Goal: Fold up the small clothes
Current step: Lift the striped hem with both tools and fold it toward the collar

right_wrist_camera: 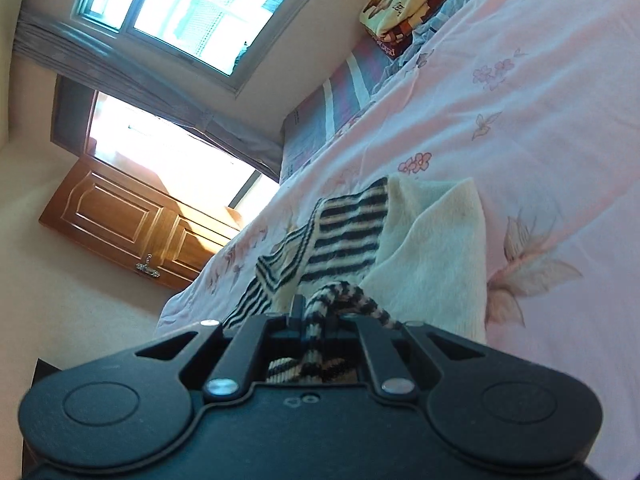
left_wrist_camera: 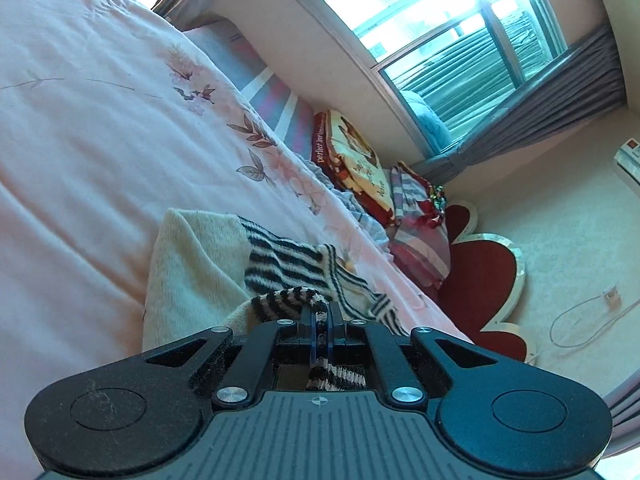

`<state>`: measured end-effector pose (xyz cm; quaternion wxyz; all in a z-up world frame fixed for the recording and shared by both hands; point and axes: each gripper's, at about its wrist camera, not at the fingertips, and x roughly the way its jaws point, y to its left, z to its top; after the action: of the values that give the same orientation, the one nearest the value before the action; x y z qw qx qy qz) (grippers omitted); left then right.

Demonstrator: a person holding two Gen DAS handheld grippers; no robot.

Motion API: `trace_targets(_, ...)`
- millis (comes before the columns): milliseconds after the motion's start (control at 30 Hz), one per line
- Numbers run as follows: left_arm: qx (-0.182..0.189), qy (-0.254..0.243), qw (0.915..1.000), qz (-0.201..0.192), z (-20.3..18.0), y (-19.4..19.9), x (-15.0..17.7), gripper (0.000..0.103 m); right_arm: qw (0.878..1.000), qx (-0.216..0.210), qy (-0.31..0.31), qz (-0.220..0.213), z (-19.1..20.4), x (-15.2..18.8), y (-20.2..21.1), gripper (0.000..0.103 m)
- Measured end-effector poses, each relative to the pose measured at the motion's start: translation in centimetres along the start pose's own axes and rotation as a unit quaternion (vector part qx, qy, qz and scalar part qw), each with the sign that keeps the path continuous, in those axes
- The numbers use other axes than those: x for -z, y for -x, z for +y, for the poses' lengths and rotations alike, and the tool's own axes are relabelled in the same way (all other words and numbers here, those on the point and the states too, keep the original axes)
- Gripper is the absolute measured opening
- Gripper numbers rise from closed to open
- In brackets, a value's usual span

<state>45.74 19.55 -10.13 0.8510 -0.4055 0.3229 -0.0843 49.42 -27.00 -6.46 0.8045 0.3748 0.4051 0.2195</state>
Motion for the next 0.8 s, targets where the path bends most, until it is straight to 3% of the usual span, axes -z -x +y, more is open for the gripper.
trace_targets(100,-0.020,0.010,0.9997,0.009,0.8,-3.1,-1.1,0.005,0.999,0.000,-0.033,0.017,-1.9,-2.1,-3.4,0.009)
trace_targets(133,-0.020,0.018,0.9996,0.010,1.2,-3.9,-1.3,0.005,0.999,0.004,-0.037,0.013,-2.4,-2.6,-4.1,0.014)
trace_targets(200,-0.018,0.037,0.9991,0.004,1.7,-5.1,-1.7,0.005,0.999,-0.009,-0.044,-0.008,-3.1,-3.4,-5.0,0.016)
trace_targets(333,0.005,0.069,0.9976,-0.009,2.7,-6.9,-1.8,0.005,0.998,-0.026,-0.052,-0.039,-3.9,-4.4,-5.4,0.032)
trace_targets(400,0.007,0.070,0.9974,-0.016,3.1,-7.5,-1.7,0.008,0.998,-0.026,-0.042,-0.041,-4.0,-4.5,-5.6,0.033)
trace_targets(500,0.013,0.062,0.9976,-0.028,3.2,-7.4,-1.5,0.028,0.999,-0.023,-0.017,-0.037,-3.4,-4.4,-5.6,0.034)
trace_targets(567,0.019,0.051,0.9975,-0.045,2.9,-6.9,-1.6,0.056,0.999,-0.030,-0.013,-0.041,-3.4,-4.5,-5.5,0.037)
trace_targets(633,0.017,0.037,0.9970,-0.067,2.4,-6.3,-2.0,0.071,0.998,-0.034,-0.015,-0.046,-3.6,-4.7,-5.4,0.037)
trace_targets(800,-0.055,-0.087,0.9935,-0.050,-0.3,-5.9,-2.5,0.071,0.998,-0.035,0.013,-0.052,-2.5,-4.8,-4.6,0.046)
